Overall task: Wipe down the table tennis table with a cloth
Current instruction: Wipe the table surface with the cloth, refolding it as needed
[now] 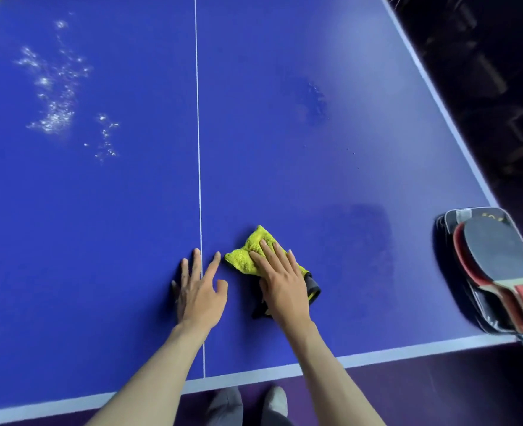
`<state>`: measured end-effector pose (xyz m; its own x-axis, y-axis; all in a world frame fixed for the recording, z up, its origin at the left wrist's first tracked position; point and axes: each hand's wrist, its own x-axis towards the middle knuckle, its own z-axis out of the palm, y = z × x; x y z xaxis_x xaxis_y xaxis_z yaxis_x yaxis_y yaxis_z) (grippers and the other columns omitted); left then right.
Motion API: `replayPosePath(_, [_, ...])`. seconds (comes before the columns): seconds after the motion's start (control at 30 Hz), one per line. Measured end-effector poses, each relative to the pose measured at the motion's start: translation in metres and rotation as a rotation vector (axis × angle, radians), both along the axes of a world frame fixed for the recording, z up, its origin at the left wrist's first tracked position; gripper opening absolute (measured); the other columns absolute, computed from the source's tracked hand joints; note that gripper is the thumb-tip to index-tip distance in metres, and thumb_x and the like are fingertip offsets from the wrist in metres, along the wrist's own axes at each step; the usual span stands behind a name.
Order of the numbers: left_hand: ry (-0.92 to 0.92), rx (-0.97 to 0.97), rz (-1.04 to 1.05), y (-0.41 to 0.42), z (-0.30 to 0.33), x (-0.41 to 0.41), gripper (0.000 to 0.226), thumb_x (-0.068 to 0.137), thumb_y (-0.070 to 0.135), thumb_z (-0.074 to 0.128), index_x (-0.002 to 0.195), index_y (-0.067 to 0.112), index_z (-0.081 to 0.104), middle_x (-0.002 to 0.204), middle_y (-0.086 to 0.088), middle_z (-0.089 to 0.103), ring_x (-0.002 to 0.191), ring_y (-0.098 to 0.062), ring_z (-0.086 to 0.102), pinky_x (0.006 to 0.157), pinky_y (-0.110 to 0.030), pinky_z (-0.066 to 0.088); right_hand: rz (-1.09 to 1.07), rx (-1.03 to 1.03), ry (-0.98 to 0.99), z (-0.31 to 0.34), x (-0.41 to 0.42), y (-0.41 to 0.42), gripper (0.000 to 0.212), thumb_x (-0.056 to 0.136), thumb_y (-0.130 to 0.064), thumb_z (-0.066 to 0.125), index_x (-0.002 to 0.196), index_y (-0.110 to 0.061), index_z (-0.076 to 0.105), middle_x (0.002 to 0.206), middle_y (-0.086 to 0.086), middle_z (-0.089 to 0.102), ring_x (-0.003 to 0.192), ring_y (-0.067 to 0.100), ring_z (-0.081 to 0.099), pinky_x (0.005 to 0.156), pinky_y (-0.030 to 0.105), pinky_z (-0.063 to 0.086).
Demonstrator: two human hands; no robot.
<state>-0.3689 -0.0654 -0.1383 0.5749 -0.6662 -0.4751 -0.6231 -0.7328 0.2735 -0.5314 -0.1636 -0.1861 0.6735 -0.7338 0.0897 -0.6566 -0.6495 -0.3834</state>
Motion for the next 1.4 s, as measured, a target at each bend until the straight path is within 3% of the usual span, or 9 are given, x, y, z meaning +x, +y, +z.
replayPosePath(0.17, [-0.205, -0.201, 0.076, -0.020, -0.003, -0.030, 0.055, 0.098, 0.027, 0.056, 0.151, 0.016, 0.044, 0.162, -0.011, 0.033, 0.149, -0.035, 0.029, 0.115, -0.062, 0.030, -0.238, 0.012, 0.034, 0.003, -0.124, -0.046, 0.075, 0.085, 0.001, 0.064, 0.152, -0.030, 0.049, 0.168, -0.006, 0.032, 0.158, 0.021, 0.025, 0.128, 0.048, 0.021])
replayPosePath(0.3, [-0.306, -0.293, -0.130, -0.042, -0.002, -0.072, 0.045, 0.096, 0.023, 0.061, 0.140, 0.019, 0.056, 0.151, -0.009, 0.048, 0.131, -0.031, 0.050, 0.100, -0.053, 0.046, -0.403, 0.056, 0.035, 0.005, -0.190, -0.125, 0.076, 0.082, 0.009, 0.062, 0.150, -0.023, 0.051, 0.167, 0.002, 0.036, 0.156, 0.033, 0.027, 0.125, 0.058, 0.023])
replayPosePath(0.4, [-0.288, -0.287, -0.195, -0.047, -0.005, -0.115, 0.046, 0.098, 0.025, 0.057, 0.144, 0.024, 0.055, 0.151, -0.006, 0.050, 0.128, -0.026, 0.056, 0.107, -0.052, 0.044, -0.516, 0.094, 0.011, 0.002, -0.187, -0.183, 0.066, 0.085, 0.005, 0.057, 0.147, -0.018, 0.051, 0.166, 0.007, 0.037, 0.156, 0.037, 0.024, 0.125, 0.059, 0.020])
replayPosePath(0.57, [-0.228, -0.093, -0.058, -0.047, -0.016, -0.173, 0.053, 0.103, 0.031, 0.045, 0.156, 0.034, 0.037, 0.167, -0.001, 0.027, 0.153, -0.026, 0.026, 0.122, -0.057, 0.020, -0.393, 0.072, -0.041, -0.004, -0.189, -0.156, 0.071, 0.081, 0.006, 0.059, 0.147, -0.017, 0.052, 0.167, 0.007, 0.035, 0.156, 0.034, 0.027, 0.127, 0.051, 0.019])
replayPosePath(0.77, [-0.123, 0.009, 0.030, -0.061, -0.004, -0.179, 0.057, 0.104, 0.028, 0.036, 0.159, 0.037, 0.027, 0.171, 0.004, 0.007, 0.157, -0.021, 0.007, 0.124, -0.059, 0.004, 0.015, 0.101, -0.046, 0.002, -0.282, -0.036, 0.069, 0.086, 0.002, 0.060, 0.149, -0.025, 0.053, 0.168, -0.003, 0.032, 0.158, 0.021, 0.022, 0.126, 0.048, 0.024])
replayPosePath(0.87, [-0.074, 0.058, 0.017, -0.062, 0.003, -0.178, 0.060, 0.104, 0.029, 0.033, 0.160, 0.039, 0.019, 0.171, 0.006, -0.001, 0.158, -0.019, 0.002, 0.124, -0.061, 0.002, 0.121, 0.089, -0.026, 0.003, -0.310, -0.040, 0.066, 0.089, -0.002, 0.059, 0.149, -0.028, 0.053, 0.169, -0.007, 0.030, 0.159, 0.017, 0.021, 0.126, 0.045, 0.025])
replayPosePath(1.0, [-0.040, 0.088, 0.014, -0.062, 0.007, -0.175, 0.060, 0.104, 0.029, 0.033, 0.160, 0.042, 0.016, 0.171, 0.010, -0.006, 0.158, -0.017, -0.002, 0.124, -0.060, 0.000, 0.065, 0.069, -0.047, -0.003, -0.283, -0.097, 0.066, 0.088, -0.003, 0.067, 0.147, -0.030, 0.053, 0.166, -0.007, 0.036, 0.156, 0.021, 0.029, 0.126, 0.046, 0.025])
replayPosePath(1.2, [0.056, -0.010, 0.134, -0.065, -0.003, -0.181, 0.058, 0.104, 0.025, 0.033, 0.157, 0.045, 0.024, 0.170, 0.016, -0.005, 0.157, -0.011, -0.008, 0.122, -0.063, -0.005, -0.132, 0.023, -0.023, -0.016, -0.193, -0.217, 0.065, 0.089, 0.003, 0.055, 0.148, -0.022, 0.050, 0.166, 0.005, 0.036, 0.154, 0.034, 0.031, 0.126, 0.053, 0.023])
replayPosePath(1.4, [0.030, 0.000, 0.112, -0.061, 0.002, -0.182, 0.057, 0.103, 0.028, 0.035, 0.157, 0.044, 0.024, 0.170, 0.013, -0.003, 0.157, -0.013, -0.005, 0.122, -0.064, -0.004, -0.152, 0.004, -0.073, -0.019, -0.199, -0.171, 0.071, 0.084, 0.008, 0.060, 0.149, -0.019, 0.051, 0.166, 0.006, 0.038, 0.154, 0.033, 0.033, 0.125, 0.054, 0.025])
